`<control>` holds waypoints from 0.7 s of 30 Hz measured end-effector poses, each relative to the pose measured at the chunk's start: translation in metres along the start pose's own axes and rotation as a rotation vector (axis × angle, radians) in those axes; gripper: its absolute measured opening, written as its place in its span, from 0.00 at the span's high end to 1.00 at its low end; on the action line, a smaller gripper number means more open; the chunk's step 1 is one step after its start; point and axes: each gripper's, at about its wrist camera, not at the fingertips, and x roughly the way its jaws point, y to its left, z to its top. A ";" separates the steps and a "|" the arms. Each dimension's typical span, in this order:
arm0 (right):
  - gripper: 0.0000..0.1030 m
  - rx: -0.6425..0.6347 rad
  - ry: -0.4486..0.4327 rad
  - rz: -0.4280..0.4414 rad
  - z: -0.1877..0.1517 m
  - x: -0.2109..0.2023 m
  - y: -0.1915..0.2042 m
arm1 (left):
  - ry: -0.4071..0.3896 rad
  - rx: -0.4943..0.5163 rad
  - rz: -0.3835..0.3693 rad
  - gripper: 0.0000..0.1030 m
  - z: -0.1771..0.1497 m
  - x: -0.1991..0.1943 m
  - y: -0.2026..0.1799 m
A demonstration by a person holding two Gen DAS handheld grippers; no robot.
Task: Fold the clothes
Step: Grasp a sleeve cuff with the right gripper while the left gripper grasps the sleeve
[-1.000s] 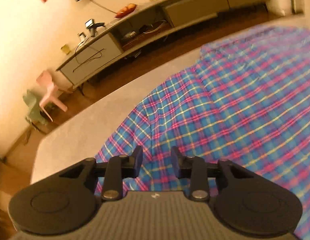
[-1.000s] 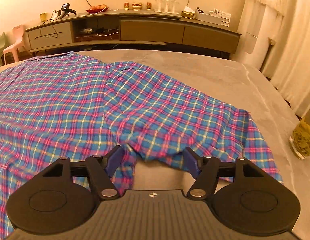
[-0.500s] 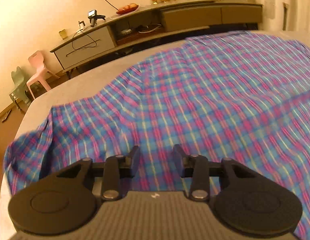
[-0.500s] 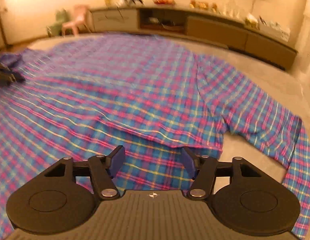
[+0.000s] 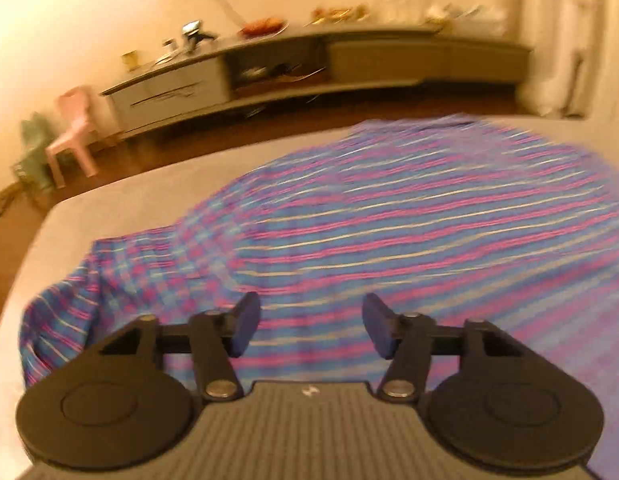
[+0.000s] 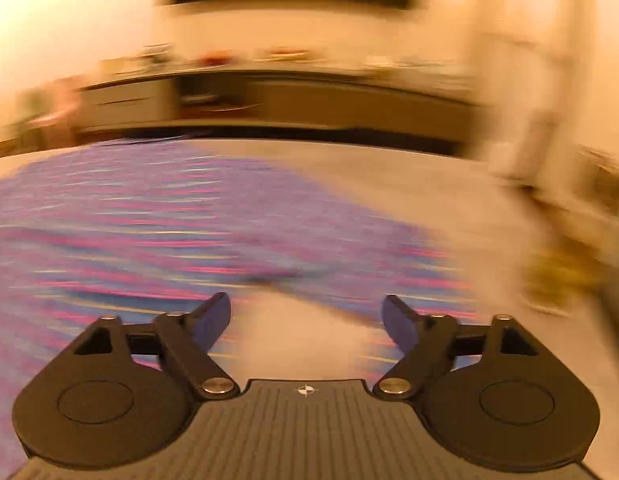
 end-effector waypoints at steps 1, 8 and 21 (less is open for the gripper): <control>0.17 0.015 0.031 -0.025 -0.006 0.007 -0.014 | -0.005 0.016 -0.056 0.43 0.000 -0.011 -0.020; 0.43 0.033 0.130 0.084 -0.017 0.028 -0.026 | 0.011 0.195 -0.473 0.27 0.000 -0.067 -0.180; 0.97 0.601 0.029 0.480 -0.022 -0.023 -0.091 | -0.077 0.384 -0.581 0.16 -0.054 -0.062 -0.378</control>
